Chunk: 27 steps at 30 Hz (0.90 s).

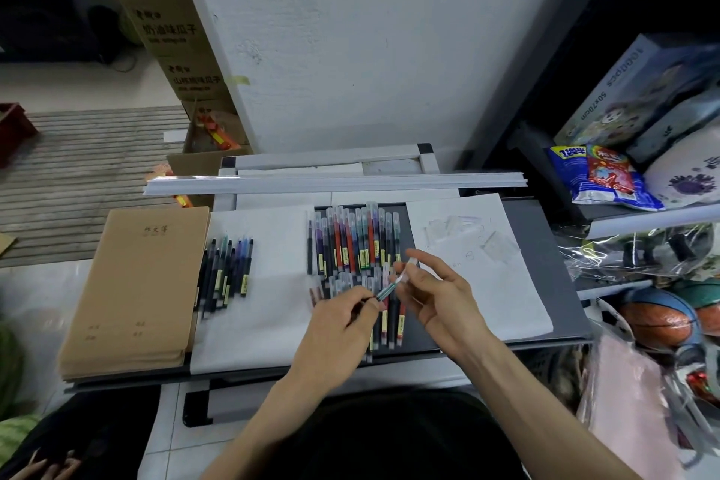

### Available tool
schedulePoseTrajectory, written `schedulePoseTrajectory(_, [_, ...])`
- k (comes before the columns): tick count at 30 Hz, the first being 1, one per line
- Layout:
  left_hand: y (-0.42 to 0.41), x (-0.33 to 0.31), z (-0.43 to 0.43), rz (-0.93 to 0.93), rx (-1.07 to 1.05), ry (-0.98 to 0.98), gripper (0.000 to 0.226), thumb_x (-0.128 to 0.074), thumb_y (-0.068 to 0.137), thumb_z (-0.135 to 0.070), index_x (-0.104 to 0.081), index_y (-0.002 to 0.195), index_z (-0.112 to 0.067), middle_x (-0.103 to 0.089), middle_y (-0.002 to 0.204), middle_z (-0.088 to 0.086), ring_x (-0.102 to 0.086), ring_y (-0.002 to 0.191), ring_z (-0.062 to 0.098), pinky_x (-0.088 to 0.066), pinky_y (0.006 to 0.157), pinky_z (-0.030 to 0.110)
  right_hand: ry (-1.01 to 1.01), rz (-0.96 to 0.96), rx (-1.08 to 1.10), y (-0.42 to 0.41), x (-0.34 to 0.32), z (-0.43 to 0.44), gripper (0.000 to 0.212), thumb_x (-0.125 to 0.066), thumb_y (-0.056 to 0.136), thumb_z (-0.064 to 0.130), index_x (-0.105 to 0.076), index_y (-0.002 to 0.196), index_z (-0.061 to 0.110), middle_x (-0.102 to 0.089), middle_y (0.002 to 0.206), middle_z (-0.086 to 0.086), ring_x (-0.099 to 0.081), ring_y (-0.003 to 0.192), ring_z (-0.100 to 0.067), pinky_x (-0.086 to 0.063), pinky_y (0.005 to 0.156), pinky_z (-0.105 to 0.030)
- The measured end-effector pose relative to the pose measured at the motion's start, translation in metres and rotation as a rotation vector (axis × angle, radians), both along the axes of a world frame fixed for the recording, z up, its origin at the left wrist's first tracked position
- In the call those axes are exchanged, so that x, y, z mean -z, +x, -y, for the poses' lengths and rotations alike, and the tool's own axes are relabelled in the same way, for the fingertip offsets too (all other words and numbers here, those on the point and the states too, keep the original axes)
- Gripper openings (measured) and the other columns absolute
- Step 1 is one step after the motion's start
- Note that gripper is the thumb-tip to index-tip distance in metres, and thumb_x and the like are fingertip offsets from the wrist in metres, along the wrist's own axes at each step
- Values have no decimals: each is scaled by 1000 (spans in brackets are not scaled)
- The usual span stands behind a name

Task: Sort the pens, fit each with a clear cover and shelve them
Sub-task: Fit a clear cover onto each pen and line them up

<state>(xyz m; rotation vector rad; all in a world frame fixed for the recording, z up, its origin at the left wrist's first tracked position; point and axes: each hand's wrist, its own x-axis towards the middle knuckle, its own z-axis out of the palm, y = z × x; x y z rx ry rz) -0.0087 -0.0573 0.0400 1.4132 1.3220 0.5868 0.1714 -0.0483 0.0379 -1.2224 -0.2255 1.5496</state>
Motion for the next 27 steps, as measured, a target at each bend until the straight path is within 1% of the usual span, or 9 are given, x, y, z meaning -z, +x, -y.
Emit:
schedulePoseTrajectory(3, [-1, -4, 0, 21, -32, -6, 22, -53, 106, -25, -72, 95, -29, -50, 56, -9, -40, 49, 8, -34, 50, 23, 0, -15, 71, -2, -4, 0, 21, -61, 99, 0, -70, 117, 0, -75, 109, -25, -76, 93, -28, -64, 77, -30])
schedulePoseTrajectory(5, [-2, -6, 0, 26, -49, -8, 23, -53, 106, -25, -73, 95, -29, -51, 57, -8, -42, 51, 9, -35, 52, 23, -4, -4, 81, -4, -5, -1, 20, -63, 99, 3, -72, 117, 2, -75, 102, -21, -75, 86, -25, -64, 73, -29])
schedulePoseTrajectory(9, [-3, -7, 1, 51, -69, -7, 23, -54, 106, -23, -74, 96, -26, -52, 58, -7, -42, 52, 11, -35, 52, 24, -20, 81, 10, -4, -5, -4, 16, -66, 97, 4, -71, 112, 2, -66, 84, -16, -59, 66, -18, -53, 61, -25])
schedulePoseTrajectory(13, [-7, -6, 1, 50, -90, -13, 23, -54, 106, -23, -74, 95, -26, -52, 59, -6, -41, 53, 13, -34, 53, 27, 17, 87, -107, 3, -7, -8, 12, -73, 91, 9, -73, 98, -2, -45, 74, -7, -39, 61, -15, -35, 54, -25])
schedulePoseTrajectory(15, [-9, -5, 2, 54, -91, -13, 23, -54, 106, -23, -74, 94, -25, -52, 58, -6, -40, 53, 15, -33, 54, 29, 45, 90, -173, 5, -8, -8, 15, -78, 87, 14, -76, 91, 0, -42, 76, -7, -35, 62, -15, -32, 55, -25])
schedulePoseTrajectory(18, [-8, -5, 4, 68, -78, -10, 22, -55, 106, -23, -73, 94, -25, -51, 59, -2, -41, 54, 15, -34, 54, 29, 76, 143, -245, 4, -9, -8, 19, -74, 92, 22, -77, 87, 3, -52, 88, -17, -44, 65, -16, -40, 60, -27])
schedulePoseTrajectory(20, [-7, -5, 4, 67, -72, 0, 22, -55, 105, -22, -73, 93, -25, -55, 62, 3, -44, 55, 13, -36, 54, 27, 83, 171, -284, 1, -9, -7, 22, -73, 92, 27, -78, 87, 6, -62, 98, -21, -57, 72, -18, -49, 73, -32])
schedulePoseTrajectory(22, [-7, -5, 4, 66, -67, 13, 22, -56, 105, -21, -73, 92, -24, -57, 63, 1, -45, 55, 11, -36, 53, 24, 86, 184, -325, -2, -8, -5, 24, -73, 90, 29, -79, 92, 6, -69, 102, -20, -63, 79, -19, -53, 83, -37])
schedulePoseTrajectory(27, [-6, -1, 3, 54, -13, 40, 32, -53, 106, -16, -68, 81, -30, -55, 62, -2, -45, 56, 8, -36, 55, 21, 127, 225, -367, -11, 0, 0, 29, -69, 92, 25, -76, 98, -2, -73, 99, -17, -65, 83, -24, -54, 91, -42])
